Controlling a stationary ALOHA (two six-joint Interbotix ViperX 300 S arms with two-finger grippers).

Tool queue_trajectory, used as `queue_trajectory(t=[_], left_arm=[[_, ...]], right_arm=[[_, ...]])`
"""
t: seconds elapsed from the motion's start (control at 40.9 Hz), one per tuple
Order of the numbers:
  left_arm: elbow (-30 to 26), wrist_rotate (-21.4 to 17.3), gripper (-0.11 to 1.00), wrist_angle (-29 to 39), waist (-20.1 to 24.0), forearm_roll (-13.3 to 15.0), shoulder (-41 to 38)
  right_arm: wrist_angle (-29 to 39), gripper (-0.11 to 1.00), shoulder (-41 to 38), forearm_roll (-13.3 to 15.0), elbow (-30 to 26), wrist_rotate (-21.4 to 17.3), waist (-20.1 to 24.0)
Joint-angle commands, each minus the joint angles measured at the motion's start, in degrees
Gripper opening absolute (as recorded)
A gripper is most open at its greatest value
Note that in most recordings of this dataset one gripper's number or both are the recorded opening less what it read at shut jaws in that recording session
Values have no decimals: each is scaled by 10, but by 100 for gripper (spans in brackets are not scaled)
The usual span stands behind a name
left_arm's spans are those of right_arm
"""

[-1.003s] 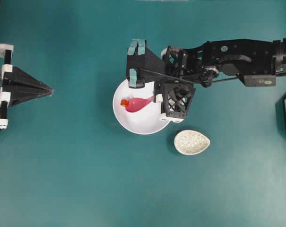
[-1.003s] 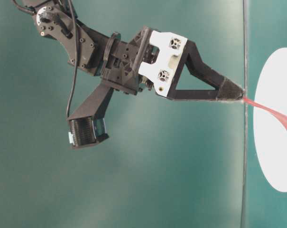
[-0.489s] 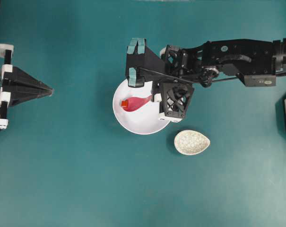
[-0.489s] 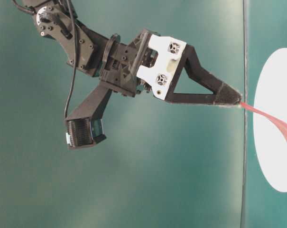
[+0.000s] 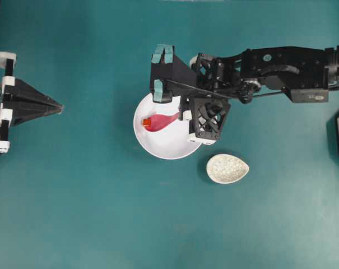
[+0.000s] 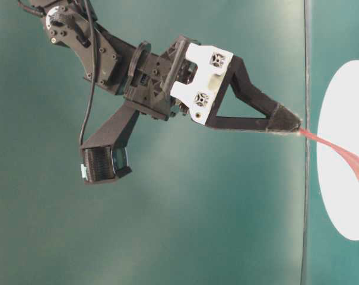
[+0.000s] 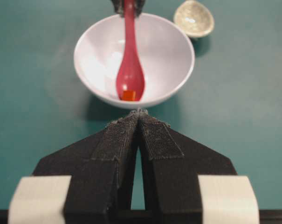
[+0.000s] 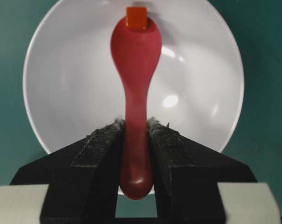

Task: Grip the spoon and scoop the red block from the bowl with right arm.
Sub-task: 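Slide the spoon under the red cube to scoop it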

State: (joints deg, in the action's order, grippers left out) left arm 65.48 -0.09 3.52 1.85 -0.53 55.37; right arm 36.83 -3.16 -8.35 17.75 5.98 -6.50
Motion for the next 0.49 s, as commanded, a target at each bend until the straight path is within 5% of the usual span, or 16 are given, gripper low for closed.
queue_trajectory(t=[0.0, 0.465], left_arm=[[-11, 0, 0, -5, 1, -2, -4], [-11, 1, 0, -6, 1, -2, -3]], right_arm=[[-12, 25, 23, -3, -3, -1, 2], [-53, 25, 48, -11, 39, -2, 4]])
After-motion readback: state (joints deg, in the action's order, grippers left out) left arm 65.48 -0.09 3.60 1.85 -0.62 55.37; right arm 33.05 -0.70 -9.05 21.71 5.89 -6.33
